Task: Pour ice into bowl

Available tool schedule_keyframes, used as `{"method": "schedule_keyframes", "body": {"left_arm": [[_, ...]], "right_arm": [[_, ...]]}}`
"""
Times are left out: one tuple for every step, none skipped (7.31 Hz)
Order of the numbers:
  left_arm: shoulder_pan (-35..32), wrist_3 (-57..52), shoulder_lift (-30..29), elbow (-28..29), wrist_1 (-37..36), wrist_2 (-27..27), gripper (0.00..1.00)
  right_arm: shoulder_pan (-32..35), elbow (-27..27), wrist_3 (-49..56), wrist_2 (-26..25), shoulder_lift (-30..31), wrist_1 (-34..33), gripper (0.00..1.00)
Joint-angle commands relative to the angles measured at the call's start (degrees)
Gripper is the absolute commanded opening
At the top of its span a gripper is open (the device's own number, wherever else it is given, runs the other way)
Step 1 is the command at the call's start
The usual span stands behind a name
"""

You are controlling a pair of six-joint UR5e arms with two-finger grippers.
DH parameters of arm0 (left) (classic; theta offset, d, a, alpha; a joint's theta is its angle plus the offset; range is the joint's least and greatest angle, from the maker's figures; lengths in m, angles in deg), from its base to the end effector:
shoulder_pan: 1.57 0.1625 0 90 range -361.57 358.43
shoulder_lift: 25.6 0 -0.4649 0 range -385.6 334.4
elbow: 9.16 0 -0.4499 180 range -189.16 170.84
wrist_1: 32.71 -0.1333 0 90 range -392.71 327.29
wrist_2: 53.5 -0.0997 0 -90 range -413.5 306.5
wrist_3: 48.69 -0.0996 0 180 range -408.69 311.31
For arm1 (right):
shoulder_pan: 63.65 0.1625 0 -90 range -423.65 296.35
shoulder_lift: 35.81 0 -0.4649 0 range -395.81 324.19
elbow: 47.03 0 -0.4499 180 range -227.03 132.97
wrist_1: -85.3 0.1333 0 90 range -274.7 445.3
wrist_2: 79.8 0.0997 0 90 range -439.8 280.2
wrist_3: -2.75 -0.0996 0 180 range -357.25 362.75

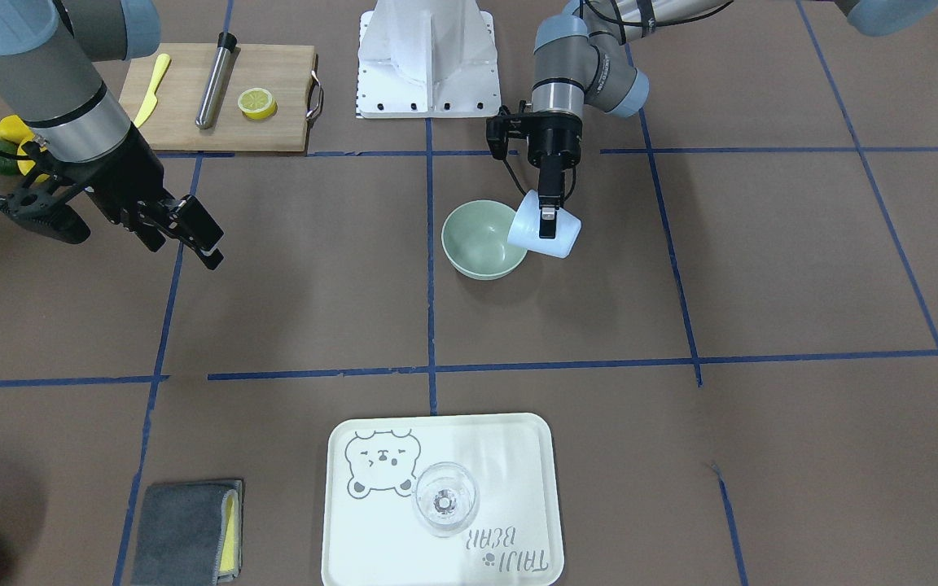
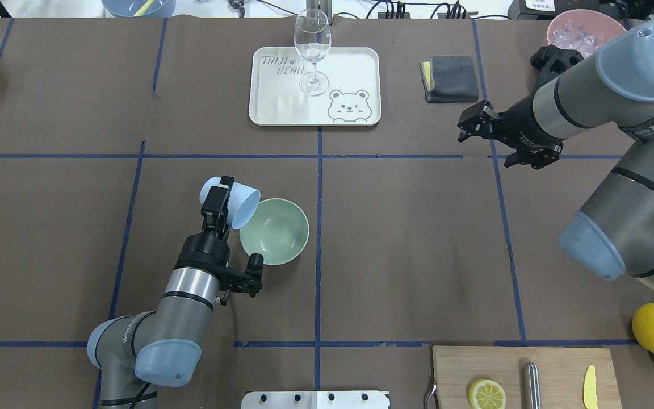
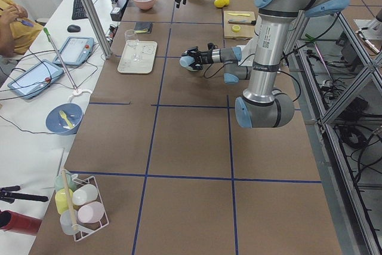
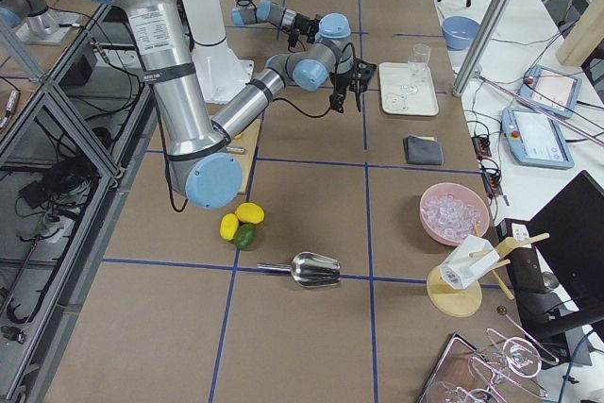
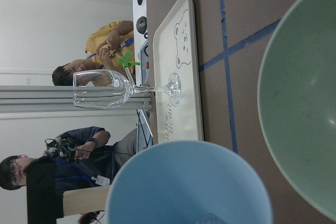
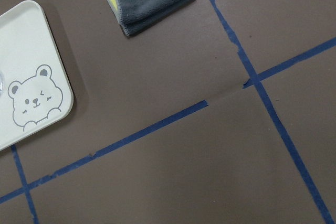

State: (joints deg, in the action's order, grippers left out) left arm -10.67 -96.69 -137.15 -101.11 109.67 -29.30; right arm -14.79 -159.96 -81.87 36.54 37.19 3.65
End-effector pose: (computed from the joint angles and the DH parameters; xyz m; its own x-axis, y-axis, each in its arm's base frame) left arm 0.6037 -0.3237 0.3288 0.4488 0.2059 0.8696 -0.8584 -0.1710 0.4836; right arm -0.3368 -0.5209 0.3033 0.4788 0.4203 0.7708 -0.4140 0.8823 -0.2240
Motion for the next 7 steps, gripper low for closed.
{"method": "schedule_keyframes", "body": {"left_arm": [[0.9, -11.5, 0.2, -0.3, 0.1, -5.3, 0.00], [2.2, -14.6, 0.1, 0.4, 0.1, -5.4, 0.00], [3.4, -16.8, -0.2, 0.4, 0.0, -5.5, 0.00], [3.9, -20.3, -0.3, 0.2, 0.0, -6.1, 0.00], [4.2, -22.0, -0.3, 0.1, 0.0, -8.4, 0.00], [4.4, -24.1, -0.3, -0.4, 0.1, -8.6, 0.00], [4.3, -24.8, -0.3, -0.7, 0.2, -8.8, 0.00]], "right_arm": [[1.6, 0.4, -0.1, 0.0, 2.4, 0.0, 1.00], [1.9, 0.7, -0.3, 0.2, 3.3, 0.1, 1.00], [2.0, 0.7, -0.8, 0.3, 3.4, 0.1, 1.00], [2.2, 0.7, -0.8, 0.5, 4.2, 0.1, 1.00], [2.6, 0.9, -0.7, 0.6, 4.9, 0.1, 1.00], [2.8, 0.9, -0.7, 0.6, 5.5, 0.2, 1.00], [2.8, 0.9, -0.7, 0.8, 5.5, 0.2, 1.00]]}}
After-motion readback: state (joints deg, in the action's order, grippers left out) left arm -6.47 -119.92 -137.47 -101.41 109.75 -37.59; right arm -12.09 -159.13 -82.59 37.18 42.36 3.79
